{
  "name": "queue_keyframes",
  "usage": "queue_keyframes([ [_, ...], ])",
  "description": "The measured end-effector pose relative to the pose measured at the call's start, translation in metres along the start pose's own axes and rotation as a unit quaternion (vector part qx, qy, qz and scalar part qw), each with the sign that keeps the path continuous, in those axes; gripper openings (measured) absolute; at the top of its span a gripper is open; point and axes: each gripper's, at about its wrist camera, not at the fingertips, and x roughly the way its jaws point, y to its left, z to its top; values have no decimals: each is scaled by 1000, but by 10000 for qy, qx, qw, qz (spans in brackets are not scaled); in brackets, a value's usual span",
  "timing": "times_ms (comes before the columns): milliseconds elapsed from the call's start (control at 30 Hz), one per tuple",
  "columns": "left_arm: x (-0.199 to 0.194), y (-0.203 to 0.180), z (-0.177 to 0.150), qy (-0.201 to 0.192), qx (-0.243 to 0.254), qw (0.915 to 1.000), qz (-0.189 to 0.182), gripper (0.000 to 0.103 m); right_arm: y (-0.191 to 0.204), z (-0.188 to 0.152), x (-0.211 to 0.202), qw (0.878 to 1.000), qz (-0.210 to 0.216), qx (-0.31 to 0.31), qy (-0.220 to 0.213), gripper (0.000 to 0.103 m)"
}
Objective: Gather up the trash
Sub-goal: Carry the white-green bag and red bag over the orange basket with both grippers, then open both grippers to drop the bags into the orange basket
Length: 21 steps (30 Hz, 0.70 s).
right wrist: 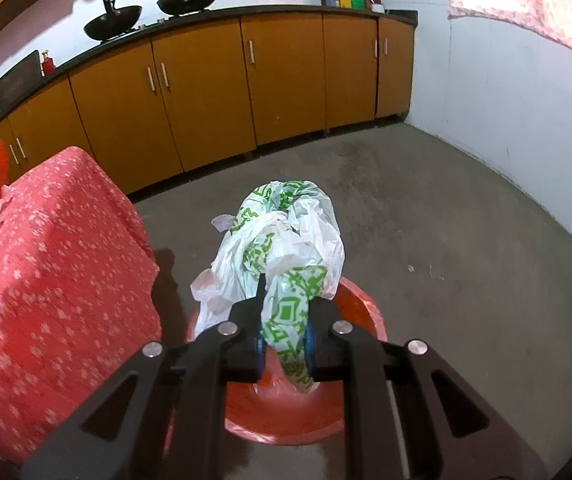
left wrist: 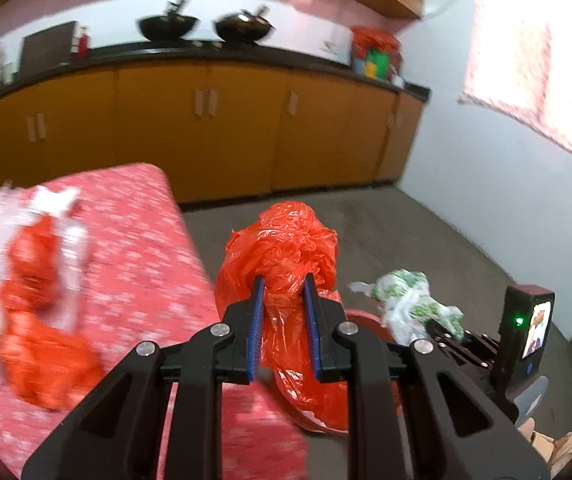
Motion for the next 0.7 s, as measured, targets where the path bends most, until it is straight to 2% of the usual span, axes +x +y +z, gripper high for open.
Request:
queue_keyframes([
  [200, 48, -46, -19, 498, 347, 9979, -208, 19, -30, -16, 13, 9997, 14, 135, 192, 15],
  [500, 100, -68, -35, 1037, 542, 9929, -209, 19, -41, -18, 33, 9990, 136, 256, 334, 16],
  [600, 115, -72, -35, 1188, 534, 9912, -219, 22, -42, -16, 40, 9986, 226, 291, 371, 23],
  [700, 125, -75, -33, 1233, 548, 9907, -189, 31, -46, -14, 46, 9984, 251, 341, 371, 25],
])
